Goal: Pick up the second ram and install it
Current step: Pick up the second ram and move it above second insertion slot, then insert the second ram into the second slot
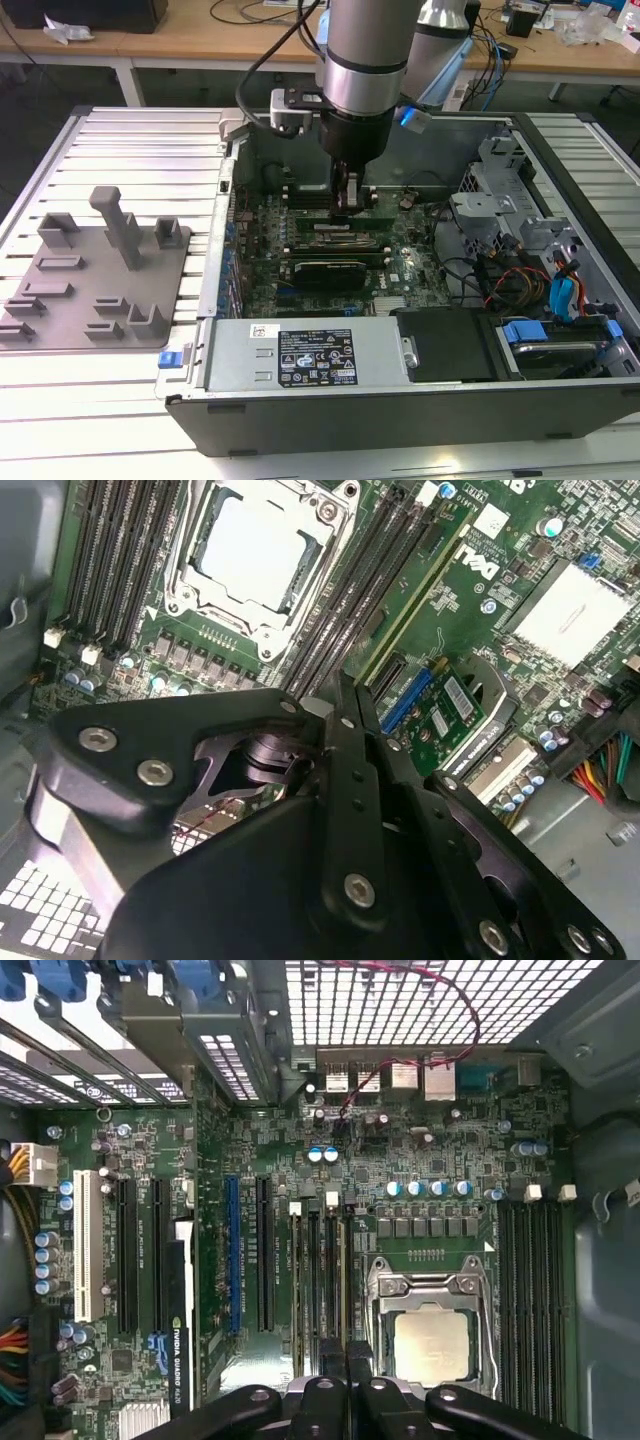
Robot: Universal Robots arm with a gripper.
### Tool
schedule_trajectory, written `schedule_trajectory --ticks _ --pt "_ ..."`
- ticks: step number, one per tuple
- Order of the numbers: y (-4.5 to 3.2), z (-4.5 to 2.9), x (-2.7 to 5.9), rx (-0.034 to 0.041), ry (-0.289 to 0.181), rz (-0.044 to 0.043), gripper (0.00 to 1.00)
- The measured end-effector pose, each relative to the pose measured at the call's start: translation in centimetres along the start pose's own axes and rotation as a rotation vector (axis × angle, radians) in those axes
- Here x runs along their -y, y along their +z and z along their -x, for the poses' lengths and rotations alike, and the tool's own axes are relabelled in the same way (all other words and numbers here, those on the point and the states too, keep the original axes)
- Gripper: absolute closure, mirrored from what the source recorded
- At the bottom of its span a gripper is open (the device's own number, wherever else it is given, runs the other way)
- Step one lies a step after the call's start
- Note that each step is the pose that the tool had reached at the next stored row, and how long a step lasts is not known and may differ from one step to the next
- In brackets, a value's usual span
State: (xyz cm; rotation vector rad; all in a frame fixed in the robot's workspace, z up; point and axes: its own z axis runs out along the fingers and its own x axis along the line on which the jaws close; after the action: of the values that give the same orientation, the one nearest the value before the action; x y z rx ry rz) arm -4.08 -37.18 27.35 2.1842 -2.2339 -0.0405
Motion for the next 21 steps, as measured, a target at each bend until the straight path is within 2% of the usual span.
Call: schedule_trajectory --ticks 14,21 --pt "0.13 0.0 0.0 0.0 0.0 0.0 0.91" --pt "1.01 0.0 0.03 0.0002 0.0 0.0 0.91"
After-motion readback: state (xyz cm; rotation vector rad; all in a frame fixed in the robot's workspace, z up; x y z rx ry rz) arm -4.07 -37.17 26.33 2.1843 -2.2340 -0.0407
